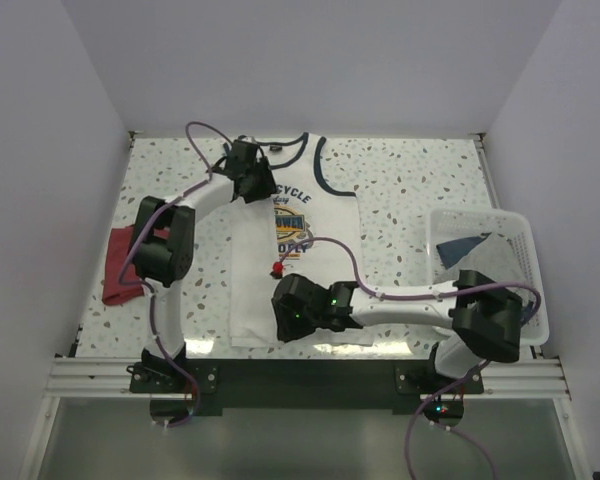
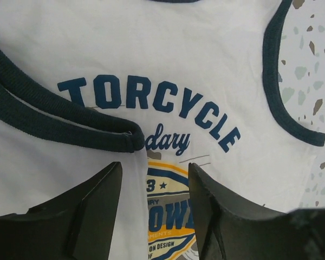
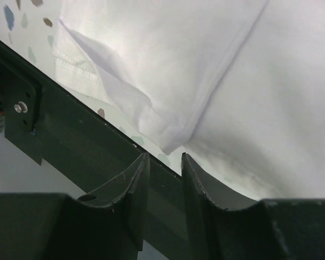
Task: Fold and stack the tank tops
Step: Fold the tank top
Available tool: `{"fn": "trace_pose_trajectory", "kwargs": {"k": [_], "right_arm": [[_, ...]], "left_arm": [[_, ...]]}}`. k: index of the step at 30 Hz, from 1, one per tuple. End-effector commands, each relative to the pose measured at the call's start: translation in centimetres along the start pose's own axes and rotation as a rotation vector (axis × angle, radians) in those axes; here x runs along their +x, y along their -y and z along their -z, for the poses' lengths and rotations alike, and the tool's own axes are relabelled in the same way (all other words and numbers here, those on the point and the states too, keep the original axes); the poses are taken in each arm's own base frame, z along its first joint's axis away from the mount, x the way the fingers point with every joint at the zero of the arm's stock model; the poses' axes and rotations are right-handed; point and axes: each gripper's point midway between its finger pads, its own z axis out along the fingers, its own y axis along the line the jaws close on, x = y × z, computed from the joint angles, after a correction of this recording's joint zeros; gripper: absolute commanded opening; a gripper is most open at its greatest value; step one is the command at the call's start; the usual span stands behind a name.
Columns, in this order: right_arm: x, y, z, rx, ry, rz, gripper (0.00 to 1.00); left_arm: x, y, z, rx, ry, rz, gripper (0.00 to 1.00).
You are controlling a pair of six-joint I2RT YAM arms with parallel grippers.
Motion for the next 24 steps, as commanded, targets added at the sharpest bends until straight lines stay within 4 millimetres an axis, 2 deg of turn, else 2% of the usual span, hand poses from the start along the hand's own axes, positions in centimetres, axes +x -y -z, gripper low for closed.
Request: {"fn": "trace_pose_trajectory", "kwargs": {"k": [1,3,6,7,9,10,11,12,13,14,15,16,18,19,20,21,22,23,24], "right_arm": [[-3.3,0.0,3.8,0.034,0.146,-0.001,0.35],[-4.6,0.3,5.2,0.064,0.197,0.001,0.36],[-7.0,3.3,7.1,0.141,0.252,-0.036,0.36],[-8.9,5.3,7.9,0.163,0.281,-0.076,0.36],[-10.7,7.2,8.8,0.174,0.308,-0.105,0.36],[-12.5,9.7,9.5,0.219,0.338,-0.130,0.37],[-14.0,10.2,10.2,0.218,0.359,-0.140,0.37],[-15.1,11.0,10.6,0.230,0.372,-0.149,0.37],[-16.6,13.0,11.2,0.267,0.394,-0.162,0.37],[-18.0,13.9,11.3,0.286,0.403,-0.172,0.37],[-19.0,14.9,11.4,0.302,0.413,-0.184,0.37],[-20.2,17.3,11.8,0.342,0.426,-0.204,0.37],[-22.2,19.9,11.3,0.380,0.440,-0.227,0.37],[-23.1,22.3,11.6,0.397,0.448,-0.253,0.37],[-24.1,23.0,11.6,0.383,0.461,-0.261,0.37],[-24.9,24.3,10.3,0.377,0.456,-0.269,0.37],[-25.4,25.8,10.2,0.379,0.457,-0.274,0.37],[-26.5,26.3,10.0,0.370,0.462,-0.269,0.37],[-26.4,27.4,8.3,0.370,0.420,-0.272,0.38]], "left_arm": [[-4.7,4.2,4.0,0.132,0.135,-0.041,0.57],[-5.4,4.6,5.3,0.136,0.157,-0.040,0.58],[-5.4,3.9,6.8,0.107,0.171,-0.022,0.57],[-5.2,3.7,7.1,0.103,0.172,-0.015,0.57],[-4.3,3.3,7.6,0.100,0.161,0.001,0.54],[-3.8,3.2,7.7,0.108,0.148,0.003,0.54],[-3.1,3.2,7.8,0.124,0.129,0.010,0.50],[-1.8,2.5,7.8,0.112,0.103,0.016,0.48],[-0.8,2.5,7.8,0.123,0.089,0.013,0.46],[-0.2,3.0,8.0,0.157,0.087,0.008,0.44],[1.4,2.4,8.1,0.150,0.060,0.004,0.43],[2.8,2.9,8.2,0.163,0.042,-0.017,0.43],[5.0,3.4,8.6,0.183,0.017,-0.063,0.43],[6.7,4.3,8.9,0.197,-0.006,-0.095,0.44],[7.1,4.9,9.5,0.215,0.005,-0.110,0.46],[9.0,4.5,9.6,0.215,-0.025,-0.123,0.47],[10.5,5.4,10.1,0.238,-0.038,-0.145,0.47],[11.2,5.8,10.3,0.254,-0.039,-0.145,0.48],[12.4,5.9,10.8,0.264,-0.054,-0.156,0.48]]}}
